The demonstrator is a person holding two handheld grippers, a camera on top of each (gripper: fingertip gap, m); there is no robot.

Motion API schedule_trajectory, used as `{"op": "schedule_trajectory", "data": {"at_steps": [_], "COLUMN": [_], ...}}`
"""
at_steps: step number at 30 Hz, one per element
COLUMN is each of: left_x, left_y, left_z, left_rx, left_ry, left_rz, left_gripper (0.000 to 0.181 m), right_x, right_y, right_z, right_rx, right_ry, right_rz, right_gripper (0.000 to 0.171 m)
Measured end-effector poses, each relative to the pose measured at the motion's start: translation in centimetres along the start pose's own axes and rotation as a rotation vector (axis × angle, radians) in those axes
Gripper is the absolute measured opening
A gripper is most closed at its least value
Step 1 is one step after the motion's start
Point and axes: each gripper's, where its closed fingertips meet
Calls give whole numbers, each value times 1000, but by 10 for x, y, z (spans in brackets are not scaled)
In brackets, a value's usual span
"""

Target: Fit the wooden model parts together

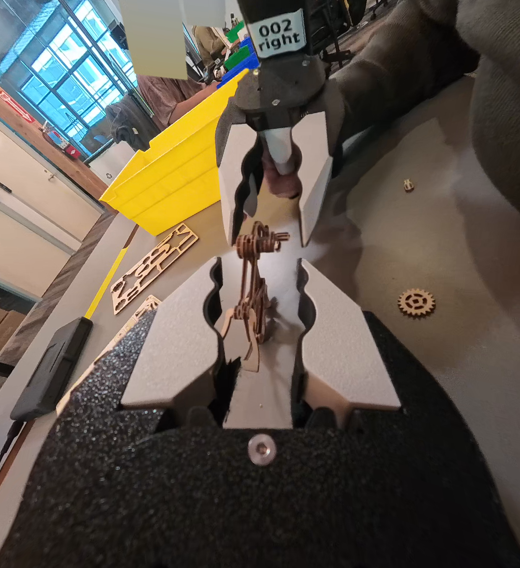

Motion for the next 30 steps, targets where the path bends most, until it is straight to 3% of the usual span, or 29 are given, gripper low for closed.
{"op": "schedule_trajectory", "data": {"at_steps": [3, 11, 19, 24, 30], "left_x": [5, 22, 31, 55, 63], "left_y": [3, 32, 66, 63, 57], "left_z": [1, 5, 19, 19, 46], "left_rx": [-10, -6, -47, -34, -216], "left_ry": [4, 65, 169, 503, 582], "left_rz": [-2, -33, -128, 28, 49], "left_gripper": [47, 50, 52, 83, 59], "right_x": [-2, -6, -44, -53, -34], "right_y": [9, 27, 12, 6, 5], "right_z": [1, -2, 9, 25, 38], "right_rx": [-12, -26, -144, -227, -271], "right_ry": [10, 32, 1, 55, 148], "right_rz": [-34, -92, -230, -259, -172], "right_gripper": [54, 53, 48, 40, 13]}}
Point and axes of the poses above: each gripper's, where its closed fingertips meet, y back along the fingers, z out of its underside, x = y × z across the jaws, and after that the axes turned 11 degrees about z, right-handed
